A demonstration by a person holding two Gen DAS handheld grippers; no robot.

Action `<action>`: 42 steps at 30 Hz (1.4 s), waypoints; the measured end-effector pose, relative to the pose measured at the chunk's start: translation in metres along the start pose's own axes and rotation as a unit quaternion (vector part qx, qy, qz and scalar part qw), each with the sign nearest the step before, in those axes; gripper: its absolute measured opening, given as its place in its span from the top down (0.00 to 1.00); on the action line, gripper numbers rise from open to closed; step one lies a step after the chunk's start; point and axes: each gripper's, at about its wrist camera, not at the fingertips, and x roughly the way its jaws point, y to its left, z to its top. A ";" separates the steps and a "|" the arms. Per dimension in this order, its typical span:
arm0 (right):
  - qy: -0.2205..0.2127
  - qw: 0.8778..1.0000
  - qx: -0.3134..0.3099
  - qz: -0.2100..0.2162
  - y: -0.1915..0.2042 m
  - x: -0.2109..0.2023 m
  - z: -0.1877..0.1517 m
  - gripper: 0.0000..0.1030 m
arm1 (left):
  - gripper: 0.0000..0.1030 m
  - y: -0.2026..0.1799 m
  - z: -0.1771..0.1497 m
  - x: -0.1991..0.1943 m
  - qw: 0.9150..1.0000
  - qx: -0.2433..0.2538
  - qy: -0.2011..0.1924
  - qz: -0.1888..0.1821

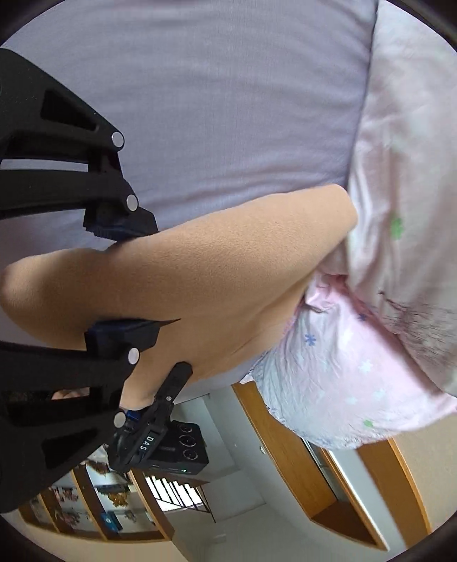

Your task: Fold small clothes

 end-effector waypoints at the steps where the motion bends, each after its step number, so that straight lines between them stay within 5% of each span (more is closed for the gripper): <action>1: 0.014 1.000 -0.016 -0.005 0.010 0.011 -0.003 0.66 | 0.62 0.004 -0.004 -0.012 1.000 0.006 -0.007 0.011; 4: 0.043 0.995 -0.061 -0.068 0.032 0.031 -0.011 0.55 | 0.56 0.017 -0.015 -0.033 0.997 0.019 0.001 0.075; 8: -0.077 0.991 -0.090 -0.065 0.060 -0.011 0.007 0.52 | 0.55 -0.005 -0.029 -0.073 0.986 0.096 -0.062 0.123; 10: -0.077 0.993 -0.087 -0.027 0.072 -0.011 0.021 0.36 | 0.42 -0.026 -0.032 -0.078 0.982 0.132 -0.078 0.108; 13: -0.044 0.995 -0.086 -0.010 0.090 0.024 0.037 0.07 | 0.38 -0.058 -0.039 -0.060 0.974 0.194 -0.062 0.101; 18: 0.043 0.993 0.016 -0.112 0.032 0.086 0.049 0.06 | 0.30 -0.052 -0.043 -0.005 0.969 0.198 0.013 0.147; 20: 0.008 0.994 0.003 -0.106 0.034 0.066 0.043 0.09 | 0.30 -0.050 -0.046 -0.002 0.966 0.206 0.009 0.156; 24: -0.051 0.998 -0.047 -0.008 0.064 0.008 0.013 0.10 | 0.29 -0.054 -0.045 -0.035 0.975 0.195 -0.018 0.107; 26: -0.043 0.995 -0.056 0.074 0.073 -0.003 -0.005 0.07 | 0.21 -0.056 -0.049 -0.053 0.976 0.194 -0.042 0.091; 28: -0.017 0.994 -0.044 0.095 0.074 0.000 -0.024 0.04 | 0.18 -0.059 -0.053 -0.058 0.978 0.183 -0.036 0.091; 32: 0.046 0.998 -0.005 0.030 0.043 0.034 -0.055 0.04 | 0.18 -0.057 -0.064 -0.055 0.980 0.164 -0.017 0.115; 35: 0.009 0.999 -0.022 0.022 0.051 0.013 -0.067 0.05 | 0.07 -0.051 -0.073 -0.067 0.978 0.140 -0.022 0.154; 37: -0.017 0.998 -0.057 -0.009 0.065 -0.010 -0.079 0.02 | 0.01 -0.051 -0.085 -0.085 0.968 0.129 -0.048 0.210; 42: -0.024 0.975 -0.118 -0.188 0.078 -0.023 -0.110 0.02 | 0.01 -0.044 -0.096 -0.088 0.953 0.102 -0.038 0.284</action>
